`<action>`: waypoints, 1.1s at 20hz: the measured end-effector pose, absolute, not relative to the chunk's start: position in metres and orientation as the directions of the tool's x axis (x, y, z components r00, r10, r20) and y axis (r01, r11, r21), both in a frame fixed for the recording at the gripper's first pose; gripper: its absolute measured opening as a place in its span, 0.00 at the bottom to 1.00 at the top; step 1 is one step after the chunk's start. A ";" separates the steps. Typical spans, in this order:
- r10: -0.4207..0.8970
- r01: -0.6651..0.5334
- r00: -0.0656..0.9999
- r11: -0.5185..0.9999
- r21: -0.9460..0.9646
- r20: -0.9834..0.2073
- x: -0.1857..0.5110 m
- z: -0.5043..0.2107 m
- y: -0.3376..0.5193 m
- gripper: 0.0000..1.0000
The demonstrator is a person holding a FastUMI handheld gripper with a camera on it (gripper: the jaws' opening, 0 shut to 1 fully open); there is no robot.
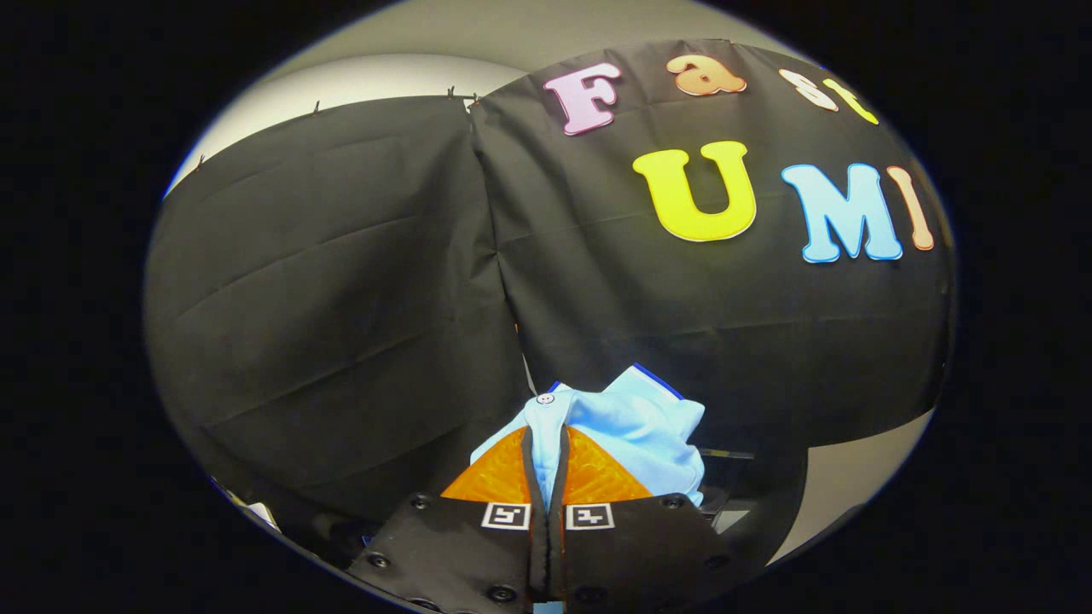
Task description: Put the clothes into the washing machine and then close the washing machine lid.
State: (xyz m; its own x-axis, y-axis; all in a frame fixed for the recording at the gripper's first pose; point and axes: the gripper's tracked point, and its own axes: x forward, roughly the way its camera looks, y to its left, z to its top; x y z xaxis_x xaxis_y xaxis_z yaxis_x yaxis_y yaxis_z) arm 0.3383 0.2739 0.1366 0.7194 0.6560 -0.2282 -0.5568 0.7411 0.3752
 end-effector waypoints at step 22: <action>0.645 -0.545 0.646 0.764 0.345 -0.408 0.340 0.019 0.356 0.01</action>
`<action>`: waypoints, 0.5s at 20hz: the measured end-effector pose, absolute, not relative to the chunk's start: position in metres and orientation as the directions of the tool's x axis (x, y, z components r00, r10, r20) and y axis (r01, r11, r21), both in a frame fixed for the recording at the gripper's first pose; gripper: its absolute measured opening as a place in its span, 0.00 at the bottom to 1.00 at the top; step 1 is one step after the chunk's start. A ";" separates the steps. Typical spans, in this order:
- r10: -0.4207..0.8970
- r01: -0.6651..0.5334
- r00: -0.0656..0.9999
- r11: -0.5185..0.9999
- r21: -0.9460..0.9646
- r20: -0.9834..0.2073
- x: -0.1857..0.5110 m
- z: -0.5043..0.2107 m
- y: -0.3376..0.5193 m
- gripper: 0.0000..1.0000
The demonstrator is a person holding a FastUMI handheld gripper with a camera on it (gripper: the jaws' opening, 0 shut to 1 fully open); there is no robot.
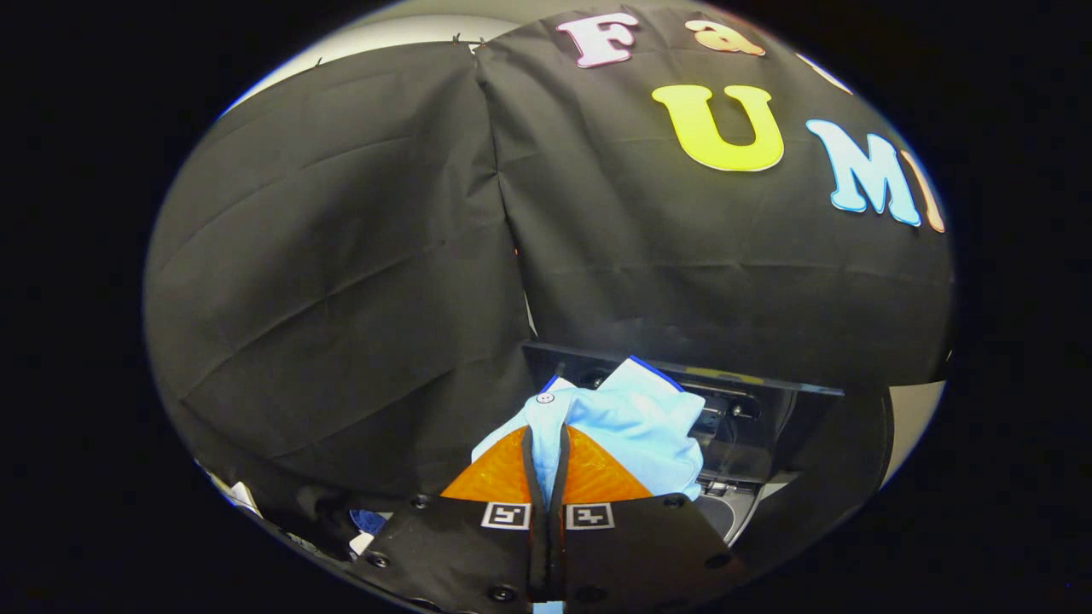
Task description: Put the clothes into the washing machine and then close the washing machine lid.
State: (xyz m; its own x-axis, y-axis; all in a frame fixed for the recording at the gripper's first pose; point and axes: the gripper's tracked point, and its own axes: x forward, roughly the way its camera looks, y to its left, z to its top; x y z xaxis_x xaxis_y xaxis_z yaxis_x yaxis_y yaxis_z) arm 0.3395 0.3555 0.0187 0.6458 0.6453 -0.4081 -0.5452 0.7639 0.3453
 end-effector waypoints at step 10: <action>0.593 -0.496 0.601 0.803 0.332 -0.536 0.337 -0.067 0.365 0.01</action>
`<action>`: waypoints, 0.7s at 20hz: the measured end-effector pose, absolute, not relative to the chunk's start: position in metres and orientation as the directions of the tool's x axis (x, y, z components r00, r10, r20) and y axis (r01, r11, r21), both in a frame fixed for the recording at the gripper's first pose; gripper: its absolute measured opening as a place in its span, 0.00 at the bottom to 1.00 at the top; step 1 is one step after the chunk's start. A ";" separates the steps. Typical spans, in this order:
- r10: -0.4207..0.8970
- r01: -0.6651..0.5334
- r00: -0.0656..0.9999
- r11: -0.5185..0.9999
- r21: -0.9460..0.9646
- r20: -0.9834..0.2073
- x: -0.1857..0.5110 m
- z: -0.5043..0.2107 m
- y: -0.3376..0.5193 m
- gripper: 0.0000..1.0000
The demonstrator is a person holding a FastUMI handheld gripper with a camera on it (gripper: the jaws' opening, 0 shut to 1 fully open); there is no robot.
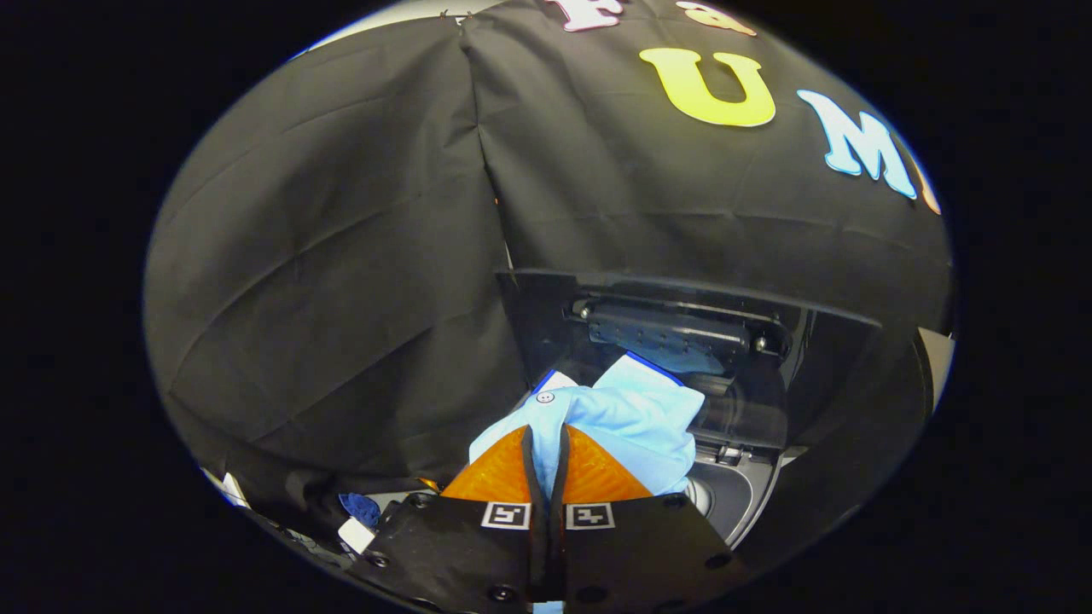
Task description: Put the clothes into the washing machine and then close the washing machine lid.
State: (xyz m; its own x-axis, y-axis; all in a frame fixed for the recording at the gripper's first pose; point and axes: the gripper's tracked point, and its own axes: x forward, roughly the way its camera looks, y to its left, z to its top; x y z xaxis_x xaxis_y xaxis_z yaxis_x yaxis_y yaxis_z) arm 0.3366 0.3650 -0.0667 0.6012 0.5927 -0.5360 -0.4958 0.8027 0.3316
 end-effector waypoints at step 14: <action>0.483 -0.380 0.595 0.873 0.304 -0.642 0.347 -0.173 0.359 0.01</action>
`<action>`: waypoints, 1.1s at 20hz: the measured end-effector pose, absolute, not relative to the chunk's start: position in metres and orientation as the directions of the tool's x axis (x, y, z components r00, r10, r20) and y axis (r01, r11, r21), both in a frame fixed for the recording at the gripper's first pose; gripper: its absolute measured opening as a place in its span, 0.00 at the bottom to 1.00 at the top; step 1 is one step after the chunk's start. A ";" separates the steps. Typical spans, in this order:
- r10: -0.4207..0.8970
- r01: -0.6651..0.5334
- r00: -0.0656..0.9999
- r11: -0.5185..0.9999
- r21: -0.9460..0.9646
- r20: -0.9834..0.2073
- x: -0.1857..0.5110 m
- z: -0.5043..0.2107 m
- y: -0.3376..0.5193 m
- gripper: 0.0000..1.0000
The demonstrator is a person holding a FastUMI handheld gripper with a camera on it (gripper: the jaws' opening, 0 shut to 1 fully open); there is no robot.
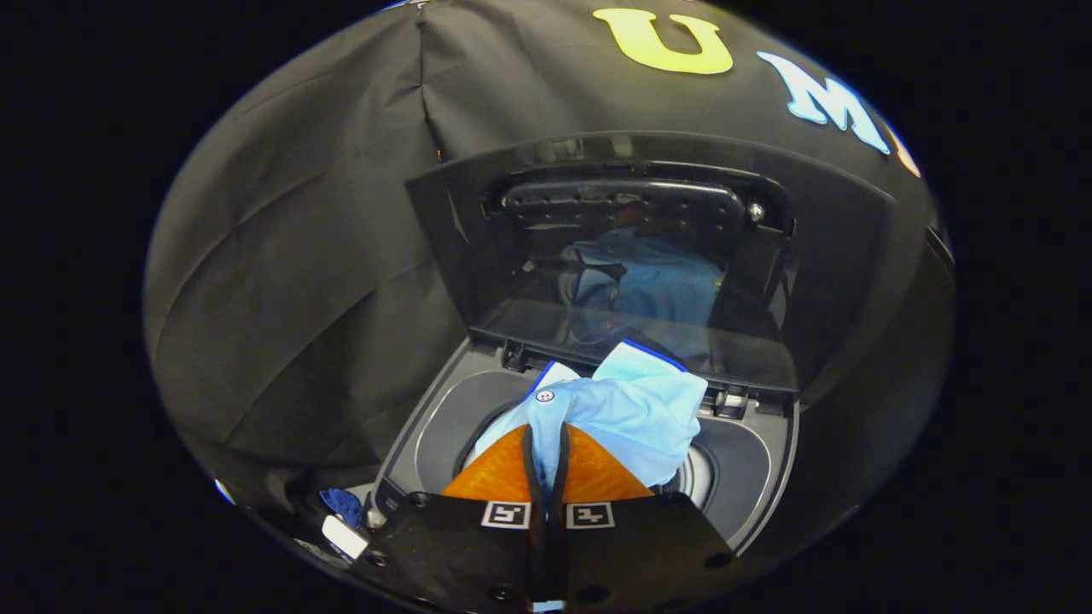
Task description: Put the clothes into the washing machine and then close the washing machine lid.
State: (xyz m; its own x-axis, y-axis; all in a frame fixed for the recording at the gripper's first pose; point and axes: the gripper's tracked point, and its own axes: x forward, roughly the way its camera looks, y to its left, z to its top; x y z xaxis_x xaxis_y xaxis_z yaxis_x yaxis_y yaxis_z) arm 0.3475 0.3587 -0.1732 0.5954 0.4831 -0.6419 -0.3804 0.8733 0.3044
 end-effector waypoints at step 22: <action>0.408 -0.319 0.523 0.908 0.272 -0.748 0.331 -0.231 0.356 0.73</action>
State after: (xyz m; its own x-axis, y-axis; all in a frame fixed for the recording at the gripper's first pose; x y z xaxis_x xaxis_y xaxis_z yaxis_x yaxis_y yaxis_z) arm 0.3309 0.3561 -0.2309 0.5232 0.4077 -0.7484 -0.3189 0.9080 0.2717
